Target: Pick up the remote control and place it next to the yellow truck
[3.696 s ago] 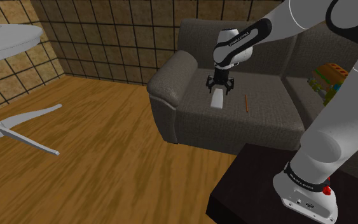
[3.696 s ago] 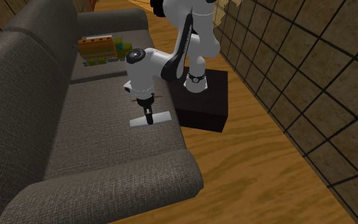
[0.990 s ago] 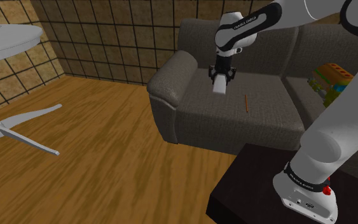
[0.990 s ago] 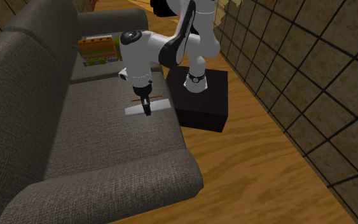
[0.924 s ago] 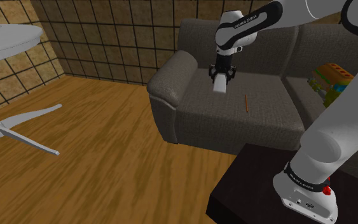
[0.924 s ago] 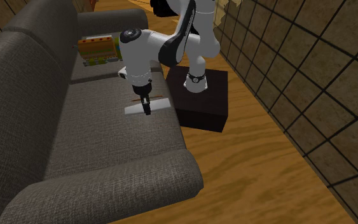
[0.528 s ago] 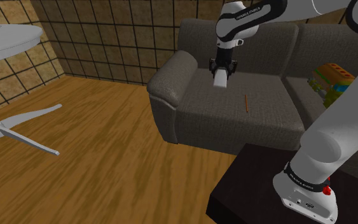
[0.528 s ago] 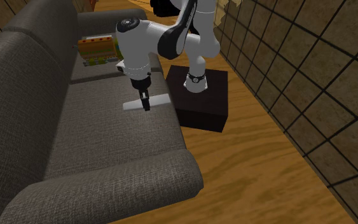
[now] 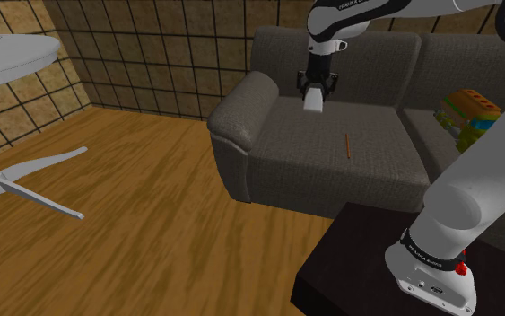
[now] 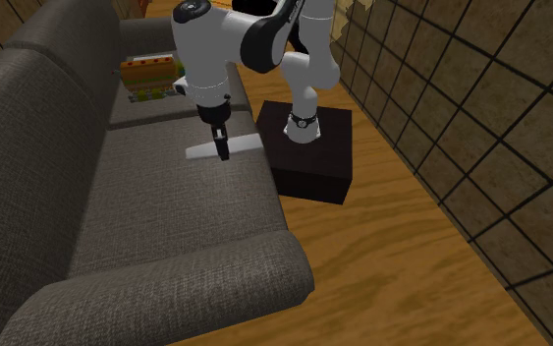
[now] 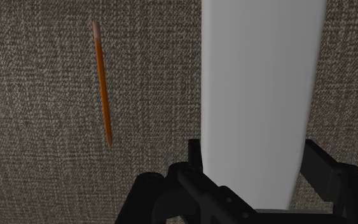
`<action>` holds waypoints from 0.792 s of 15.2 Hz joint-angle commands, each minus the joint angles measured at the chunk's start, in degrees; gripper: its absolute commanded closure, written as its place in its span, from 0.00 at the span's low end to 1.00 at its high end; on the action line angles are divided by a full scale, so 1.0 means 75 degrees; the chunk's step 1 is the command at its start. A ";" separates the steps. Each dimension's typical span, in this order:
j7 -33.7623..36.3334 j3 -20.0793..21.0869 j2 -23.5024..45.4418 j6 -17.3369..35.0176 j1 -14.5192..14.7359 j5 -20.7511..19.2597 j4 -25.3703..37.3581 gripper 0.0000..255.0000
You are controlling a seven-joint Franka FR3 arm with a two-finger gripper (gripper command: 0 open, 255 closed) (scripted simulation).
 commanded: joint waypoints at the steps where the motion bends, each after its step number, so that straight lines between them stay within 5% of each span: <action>1: 0.0002 0.0002 -0.0011 -0.0201 0.0002 0.0001 0.0189 1.00; 12: -0.0548 -0.0300 -0.0034 -0.0922 -0.0248 -0.0029 0.0891 1.00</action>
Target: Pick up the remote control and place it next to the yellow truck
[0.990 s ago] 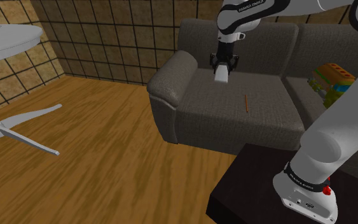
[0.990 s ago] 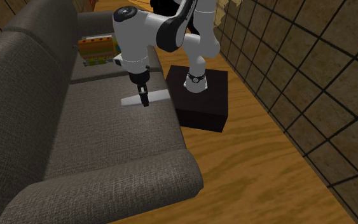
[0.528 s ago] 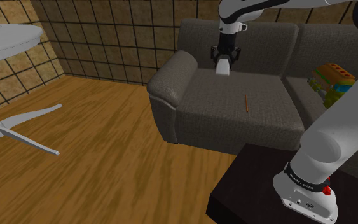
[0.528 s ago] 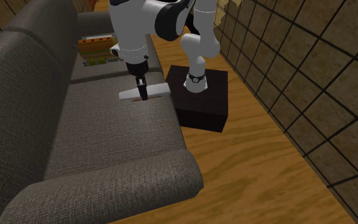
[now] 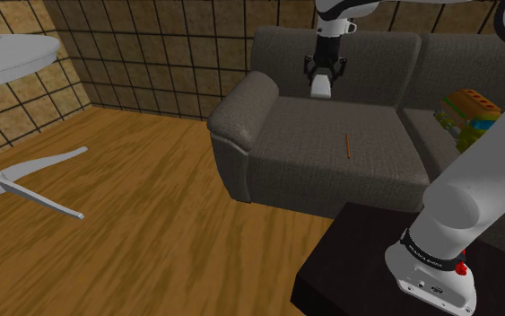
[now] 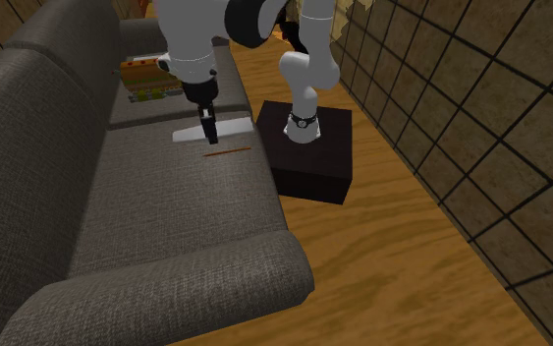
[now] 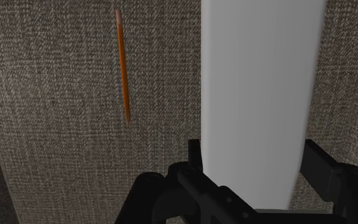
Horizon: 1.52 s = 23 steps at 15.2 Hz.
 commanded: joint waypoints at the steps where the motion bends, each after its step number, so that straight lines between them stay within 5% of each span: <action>1: -0.0365 -0.0199 -0.0007 0.0025 -0.0166 -0.0022 -0.0030 1.00; 13: -0.2566 -0.1363 0.0835 -0.0113 -0.1188 0.0041 0.0964 1.00; 23: -0.4383 -0.2118 0.2413 -0.0571 -0.2240 0.0528 0.2938 1.00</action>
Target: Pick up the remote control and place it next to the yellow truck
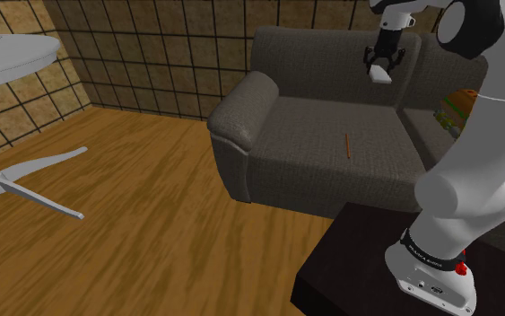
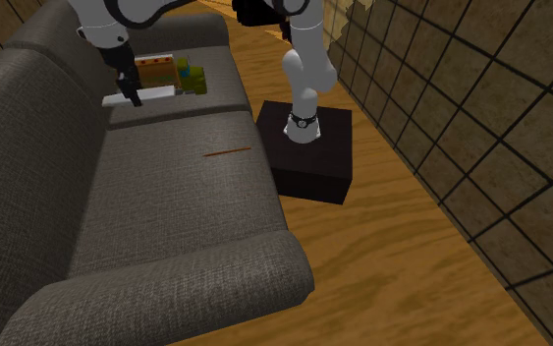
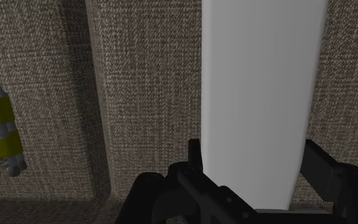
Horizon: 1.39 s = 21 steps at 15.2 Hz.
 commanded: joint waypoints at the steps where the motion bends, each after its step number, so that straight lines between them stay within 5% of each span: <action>1: -0.0333 -0.0109 0.0343 -0.0133 -0.0231 0.0124 0.0461 1.00; 9: -0.1540 -0.0339 0.2503 -0.1213 -0.1573 0.0851 0.3607 1.00; 11: -0.1746 -0.0309 0.3348 -0.1759 -0.2070 0.1081 0.4996 1.00; 12: -0.1804 -0.0215 0.4410 -0.2543 -0.2629 0.1318 0.6874 1.00; 21: -0.1947 -0.0312 0.3434 -0.0862 -0.2109 0.1100 0.4165 1.00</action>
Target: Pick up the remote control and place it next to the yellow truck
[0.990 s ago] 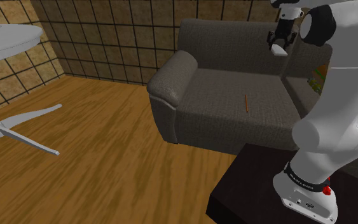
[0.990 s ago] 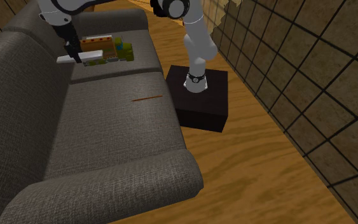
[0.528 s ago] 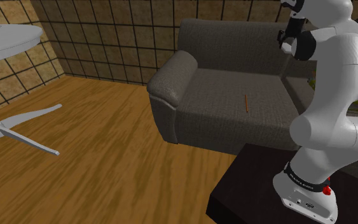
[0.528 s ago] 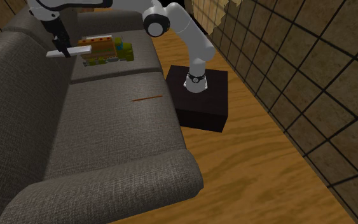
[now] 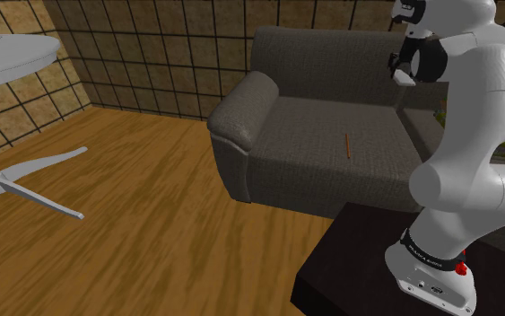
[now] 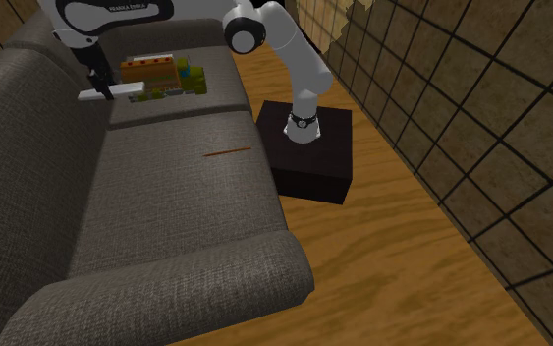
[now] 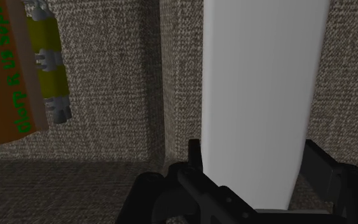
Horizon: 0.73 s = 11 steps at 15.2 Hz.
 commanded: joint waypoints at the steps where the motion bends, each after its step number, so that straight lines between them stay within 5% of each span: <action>1: -0.0024 -0.0012 -0.0103 0.0286 0.0061 -0.0019 -0.0385 1.00; 11: -0.0092 -0.0019 -0.0282 0.1436 0.0257 -0.0039 -0.1735 1.00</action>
